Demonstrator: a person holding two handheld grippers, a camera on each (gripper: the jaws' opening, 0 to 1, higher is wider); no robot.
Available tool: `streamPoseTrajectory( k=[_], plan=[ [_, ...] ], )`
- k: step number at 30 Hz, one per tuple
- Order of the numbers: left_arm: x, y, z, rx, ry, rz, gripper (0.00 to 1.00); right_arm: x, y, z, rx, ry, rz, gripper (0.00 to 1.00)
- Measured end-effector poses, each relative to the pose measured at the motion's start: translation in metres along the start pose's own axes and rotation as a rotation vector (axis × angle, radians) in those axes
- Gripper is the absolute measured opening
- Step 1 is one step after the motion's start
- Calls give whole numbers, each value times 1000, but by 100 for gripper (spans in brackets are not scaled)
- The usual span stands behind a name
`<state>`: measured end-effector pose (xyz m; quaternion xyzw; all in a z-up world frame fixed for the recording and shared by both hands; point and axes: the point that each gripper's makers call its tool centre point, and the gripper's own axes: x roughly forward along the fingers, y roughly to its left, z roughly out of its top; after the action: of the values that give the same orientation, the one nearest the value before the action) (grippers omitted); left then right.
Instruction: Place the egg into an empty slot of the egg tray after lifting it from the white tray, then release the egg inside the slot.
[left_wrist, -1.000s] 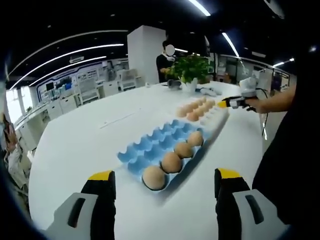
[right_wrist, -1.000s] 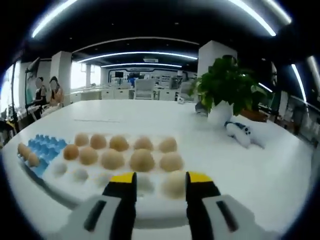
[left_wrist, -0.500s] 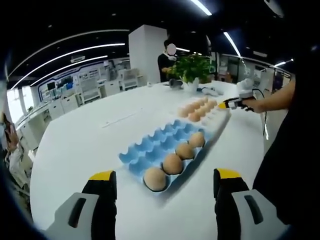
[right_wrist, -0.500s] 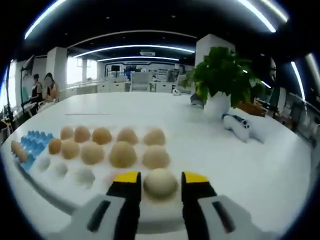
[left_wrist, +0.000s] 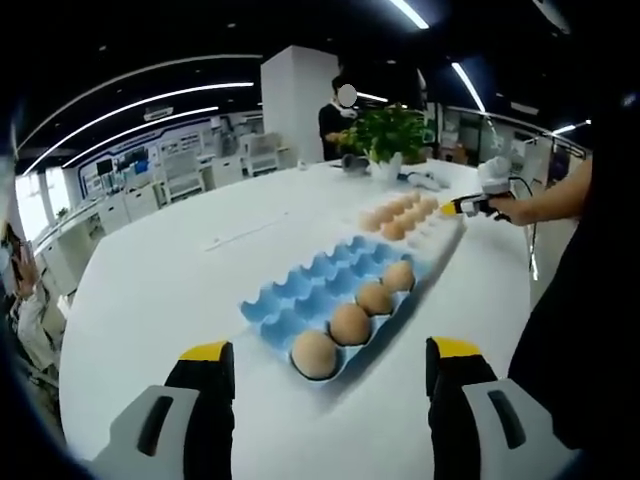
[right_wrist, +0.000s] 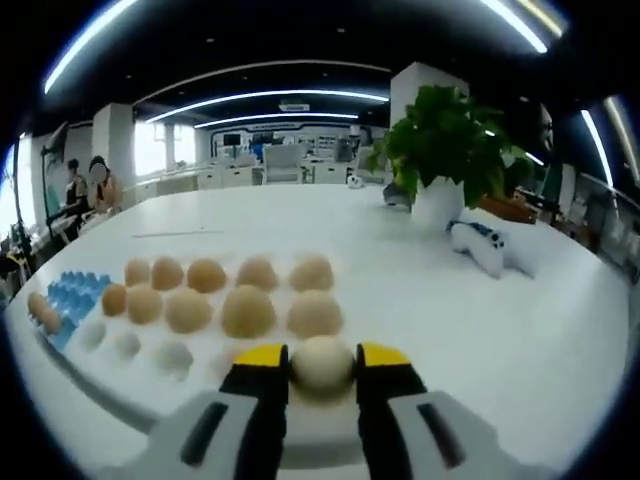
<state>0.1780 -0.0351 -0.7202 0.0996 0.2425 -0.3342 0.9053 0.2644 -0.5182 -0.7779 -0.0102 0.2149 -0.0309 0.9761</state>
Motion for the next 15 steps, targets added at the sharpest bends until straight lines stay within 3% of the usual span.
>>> streamPoseTrajectory(
  k=[9, 15],
  plan=[
    [-1, 2, -1, -9, -5, 5, 79, -15, 3, 21, 16, -63, -10, 25],
    [0, 0, 0, -10, -4, 0, 79, -32, 30, 42, -4, -116, 50, 25]
  ],
)
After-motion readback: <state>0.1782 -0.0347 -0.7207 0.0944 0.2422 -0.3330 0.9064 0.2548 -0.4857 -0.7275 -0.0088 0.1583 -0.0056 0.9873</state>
